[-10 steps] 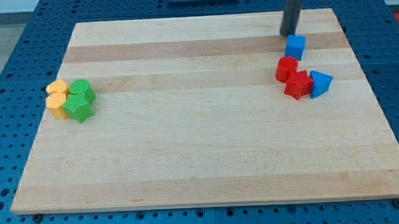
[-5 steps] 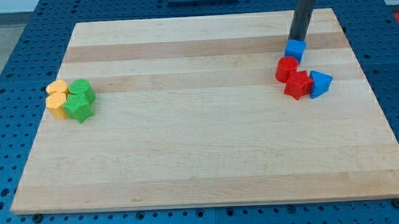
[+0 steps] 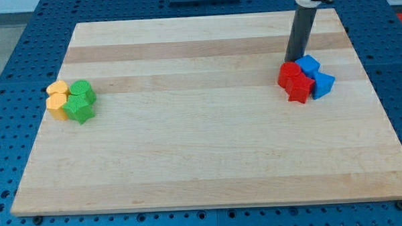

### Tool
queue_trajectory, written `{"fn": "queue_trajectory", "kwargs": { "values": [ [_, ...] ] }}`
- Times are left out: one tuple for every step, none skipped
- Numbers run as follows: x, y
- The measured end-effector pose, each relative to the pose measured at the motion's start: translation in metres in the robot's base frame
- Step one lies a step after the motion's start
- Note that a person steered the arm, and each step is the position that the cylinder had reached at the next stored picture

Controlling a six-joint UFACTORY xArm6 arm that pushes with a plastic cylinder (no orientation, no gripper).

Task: Push the blue cube into the blue triangle

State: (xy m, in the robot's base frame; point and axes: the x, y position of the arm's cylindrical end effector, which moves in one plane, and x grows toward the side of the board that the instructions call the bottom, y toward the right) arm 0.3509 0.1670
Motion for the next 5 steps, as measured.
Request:
{"fn": "queue_trajectory", "kwargs": {
  "values": [
    [0.000,0.000],
    [-0.004,0.001],
    [-0.011,0.010],
    [-0.005,0.023],
    [0.005,0.025]
  ]
}}
